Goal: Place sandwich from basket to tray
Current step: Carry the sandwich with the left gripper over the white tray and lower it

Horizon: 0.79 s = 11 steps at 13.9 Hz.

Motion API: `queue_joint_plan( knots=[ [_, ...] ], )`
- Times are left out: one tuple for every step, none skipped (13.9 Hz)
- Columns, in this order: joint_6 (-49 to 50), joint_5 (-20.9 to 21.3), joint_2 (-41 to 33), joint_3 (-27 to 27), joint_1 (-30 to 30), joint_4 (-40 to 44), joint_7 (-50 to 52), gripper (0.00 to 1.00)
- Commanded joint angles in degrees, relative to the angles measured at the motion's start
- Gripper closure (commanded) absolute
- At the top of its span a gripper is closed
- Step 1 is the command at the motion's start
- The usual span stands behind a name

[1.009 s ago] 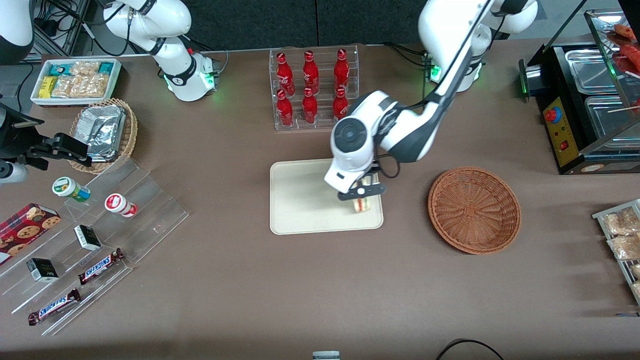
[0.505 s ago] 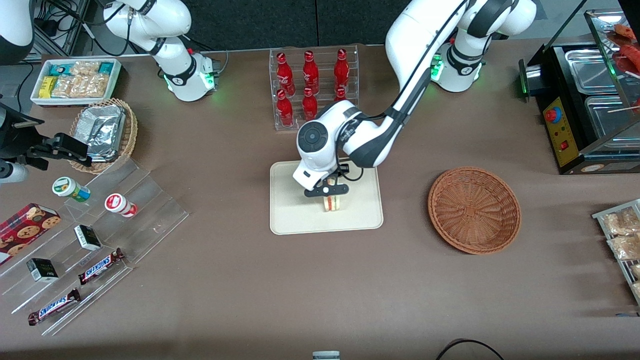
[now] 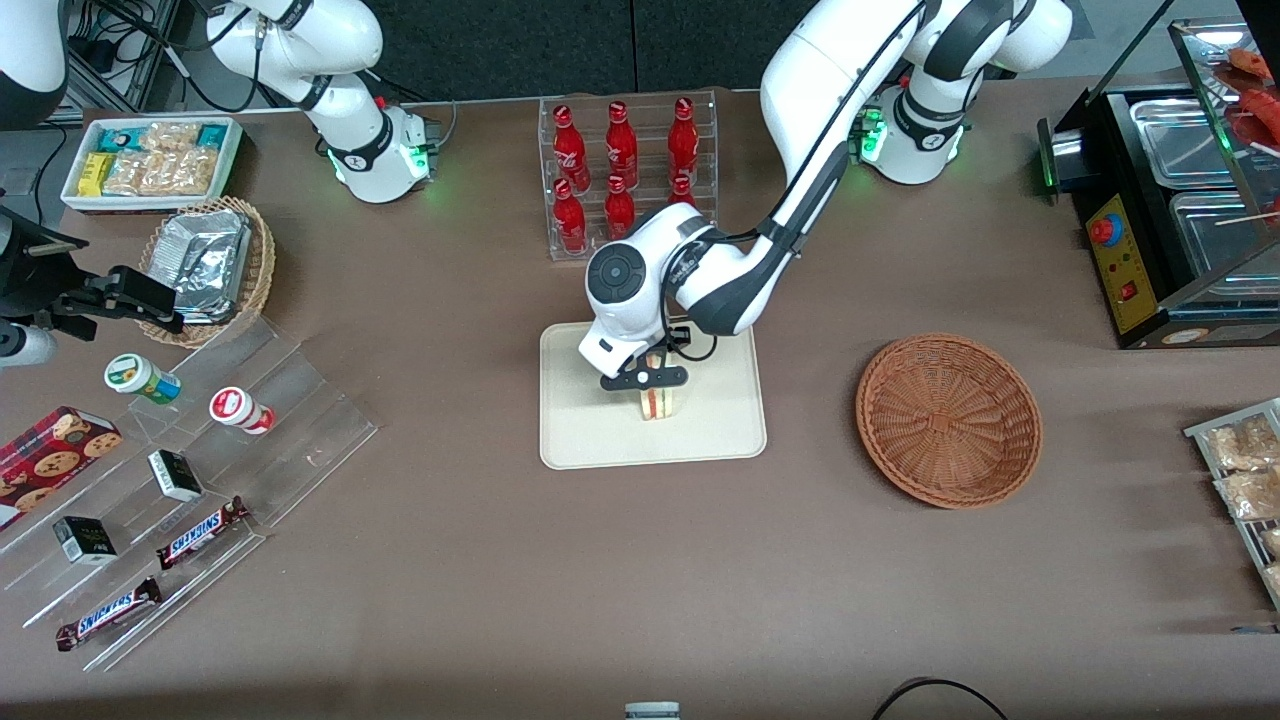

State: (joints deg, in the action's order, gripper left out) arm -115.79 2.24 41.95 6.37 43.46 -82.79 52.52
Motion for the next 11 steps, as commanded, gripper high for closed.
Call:
queue_joint_plan(
  knots=[
    [0.04,-0.75,0.85,-0.92,1.1,1.76,0.74,0.36],
    [0.12,-0.75,0.68,-0.92,1.01,1.85,0.3,0.07],
    [0.47,-0.75,0.41,-0.92,0.92,2.02,0.73,0.01],
    [1.09,-0.83,-0.11,-0.92,0.75,2.02,0.83,0.01],
    [1.88,-0.84,-1.25,-0.92,0.4,1.94,0.91,0.01],
    [5.02,-0.84,-3.26,-1.18,0.13,1.94,0.91,0.0],
    [8.7,-0.84,-5.28,-1.36,-0.83,2.02,0.74,0.0],
    [11.35,-0.92,-8.0,-1.36,-2.84,1.94,0.74,0.0],
    [13.03,-1.62,-10.11,-1.27,-4.51,1.94,0.91,0.0],
    [15.13,-2.67,-12.75,-1.45,-5.57,1.76,1.09,0.0],
    [18.29,-2.59,-15.38,-1.53,-6.89,1.59,0.65,0.0]
  ],
)
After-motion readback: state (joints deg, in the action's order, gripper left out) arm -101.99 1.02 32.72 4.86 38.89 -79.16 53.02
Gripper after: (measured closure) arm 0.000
